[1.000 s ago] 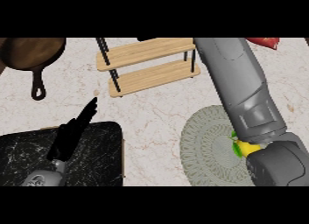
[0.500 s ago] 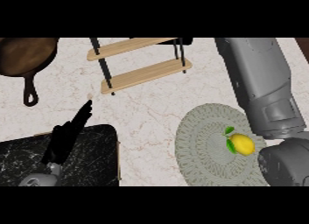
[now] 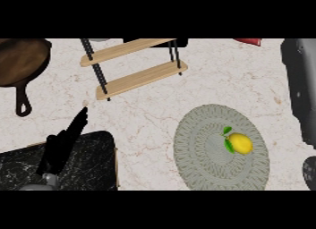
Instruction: Pick the croissant from the placemat and place it in the tiered shelf
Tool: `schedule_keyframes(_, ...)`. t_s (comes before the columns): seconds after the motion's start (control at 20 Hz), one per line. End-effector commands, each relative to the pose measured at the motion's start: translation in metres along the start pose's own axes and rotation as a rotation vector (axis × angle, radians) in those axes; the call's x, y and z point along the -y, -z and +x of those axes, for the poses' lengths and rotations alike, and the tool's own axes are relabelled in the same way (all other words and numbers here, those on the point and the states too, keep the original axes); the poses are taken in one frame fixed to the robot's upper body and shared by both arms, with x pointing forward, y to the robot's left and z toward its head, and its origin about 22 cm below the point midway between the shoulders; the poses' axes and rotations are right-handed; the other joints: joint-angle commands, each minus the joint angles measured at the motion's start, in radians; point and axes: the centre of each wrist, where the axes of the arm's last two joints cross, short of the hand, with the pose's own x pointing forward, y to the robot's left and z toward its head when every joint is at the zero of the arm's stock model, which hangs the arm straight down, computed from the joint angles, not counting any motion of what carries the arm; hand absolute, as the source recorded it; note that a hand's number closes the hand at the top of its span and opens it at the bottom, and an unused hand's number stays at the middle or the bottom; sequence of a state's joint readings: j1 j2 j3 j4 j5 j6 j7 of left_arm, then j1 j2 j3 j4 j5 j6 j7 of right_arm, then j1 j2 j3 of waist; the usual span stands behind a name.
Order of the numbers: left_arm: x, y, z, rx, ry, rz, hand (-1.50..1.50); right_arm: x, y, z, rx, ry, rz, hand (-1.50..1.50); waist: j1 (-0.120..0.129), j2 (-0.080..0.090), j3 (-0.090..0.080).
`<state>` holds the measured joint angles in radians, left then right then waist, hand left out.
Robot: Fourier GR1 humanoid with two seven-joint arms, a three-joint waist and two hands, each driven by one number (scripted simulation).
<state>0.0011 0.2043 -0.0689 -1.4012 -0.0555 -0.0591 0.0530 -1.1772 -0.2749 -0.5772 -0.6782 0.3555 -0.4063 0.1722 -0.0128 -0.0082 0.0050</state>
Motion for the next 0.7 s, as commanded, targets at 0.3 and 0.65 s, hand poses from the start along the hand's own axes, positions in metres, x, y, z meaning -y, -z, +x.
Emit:
schedule_keyframes(0.3,-0.006,0.008,-0.003,-0.020,-0.005,-0.001,0.00,0.116,0.004,-0.028,0.063,-0.079,0.089,-1.50,-0.002,0.004,-0.005)
schedule_keyframes(0.65,-0.004,0.006,0.007,0.001,-0.015,-0.003,0.00,0.156,0.000,-0.027,0.052,-0.148,0.124,-1.50,0.012,0.007,-0.005)
